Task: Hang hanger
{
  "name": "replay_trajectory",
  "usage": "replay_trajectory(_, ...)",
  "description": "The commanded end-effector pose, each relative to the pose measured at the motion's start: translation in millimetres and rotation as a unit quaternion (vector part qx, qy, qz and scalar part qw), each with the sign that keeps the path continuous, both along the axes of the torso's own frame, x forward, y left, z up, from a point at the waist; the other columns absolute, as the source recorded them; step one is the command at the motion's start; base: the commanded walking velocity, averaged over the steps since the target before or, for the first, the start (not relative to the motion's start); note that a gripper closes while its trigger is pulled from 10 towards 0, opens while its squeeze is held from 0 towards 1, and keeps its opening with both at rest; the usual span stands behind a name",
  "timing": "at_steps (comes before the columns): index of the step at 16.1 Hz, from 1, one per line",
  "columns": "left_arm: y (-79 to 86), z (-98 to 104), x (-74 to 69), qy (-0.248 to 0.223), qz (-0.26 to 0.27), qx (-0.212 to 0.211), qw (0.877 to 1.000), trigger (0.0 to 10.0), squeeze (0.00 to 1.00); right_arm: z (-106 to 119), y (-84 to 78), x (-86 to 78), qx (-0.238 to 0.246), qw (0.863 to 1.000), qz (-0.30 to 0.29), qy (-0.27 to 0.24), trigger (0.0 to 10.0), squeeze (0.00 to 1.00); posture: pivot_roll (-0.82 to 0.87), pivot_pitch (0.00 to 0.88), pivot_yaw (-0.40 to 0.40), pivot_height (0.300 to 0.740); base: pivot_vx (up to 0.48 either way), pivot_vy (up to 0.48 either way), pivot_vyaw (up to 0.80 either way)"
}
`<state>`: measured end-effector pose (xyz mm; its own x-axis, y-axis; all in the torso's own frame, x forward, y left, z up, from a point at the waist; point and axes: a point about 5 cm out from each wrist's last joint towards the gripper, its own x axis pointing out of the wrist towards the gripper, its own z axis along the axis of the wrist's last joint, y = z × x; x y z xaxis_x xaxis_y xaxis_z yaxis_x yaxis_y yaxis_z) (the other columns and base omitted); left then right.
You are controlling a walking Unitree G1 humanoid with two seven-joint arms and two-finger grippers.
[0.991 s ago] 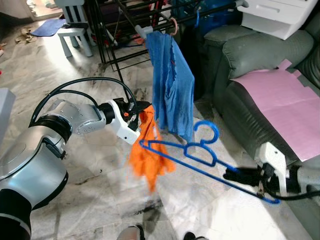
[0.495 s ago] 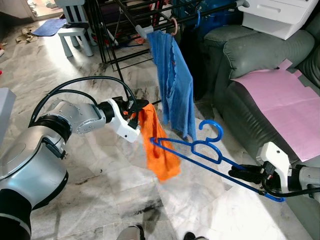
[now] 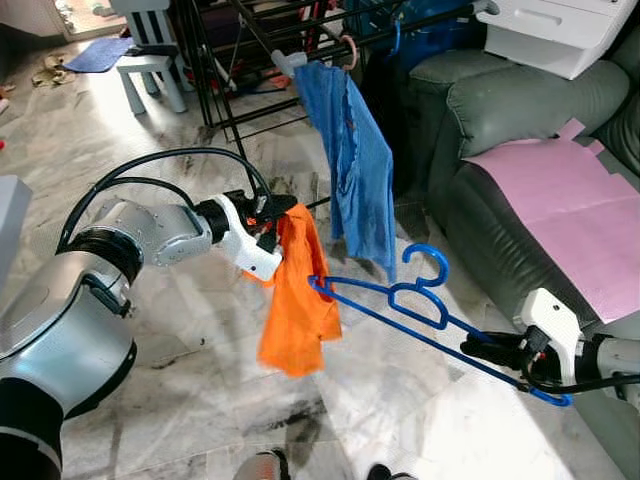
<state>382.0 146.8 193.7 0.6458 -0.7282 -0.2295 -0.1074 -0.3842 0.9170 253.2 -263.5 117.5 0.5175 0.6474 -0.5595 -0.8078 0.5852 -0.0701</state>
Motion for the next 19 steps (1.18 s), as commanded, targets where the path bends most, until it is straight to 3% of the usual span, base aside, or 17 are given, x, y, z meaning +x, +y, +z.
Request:
replay_trajectory(1, 3.7, 13, 2.2, -0.012, 0.004, -0.017, 1.0, 10.0, 0.0, 1, -0.2, 2.3, -0.001, 1.0, -0.002, -0.009, 10.0, 0.0, -0.05, 0.114, 0.068, 0.74, 0.0, 0.0, 0.0)
replay_trajectory(4, -4.9, 17, -1.7, -0.003, -0.031, -0.034, 0.999, 10.0, 0.0, -6, 0.2, 4.7, -0.003, 1.0, -0.01, -0.006, 10.0, 0.0, -0.05, 0.113, 0.065, 0.74, 0.0, 0.0, 0.0)
replay_trajectory(9, -6.3, 13, -8.0, 0.008, -0.062, -0.038, 0.997, 10.0, 0.0, 3, 0.7, 21.8, 0.005, 0.998, -0.033, -0.049, 10.0, 0.0, -0.04, 0.112, 0.063, 0.74, 0.0, 0.0, 0.0)
replay_trajectory(17, -39.8, 28, -19.3, 0.011, -0.157, -0.112, 0.981, 10.0, 0.0, -36, 21.7, 30.0, 0.024, 0.999, -0.023, 0.037, 10.0, 0.0, -0.04, 0.109, 0.046, 0.74, 0.0, 0.0, 0.0)
replay_trajectory(19, -45.3, 35, -23.1, 0.016, -0.176, -0.143, 0.974, 10.0, 0.0, -45, 18.0, 38.0, 0.027, 0.995, -0.09, 0.037, 10.0, 0.0, -0.03, 0.11, 0.04, 0.74, 0.0, 0.0, 0.0)
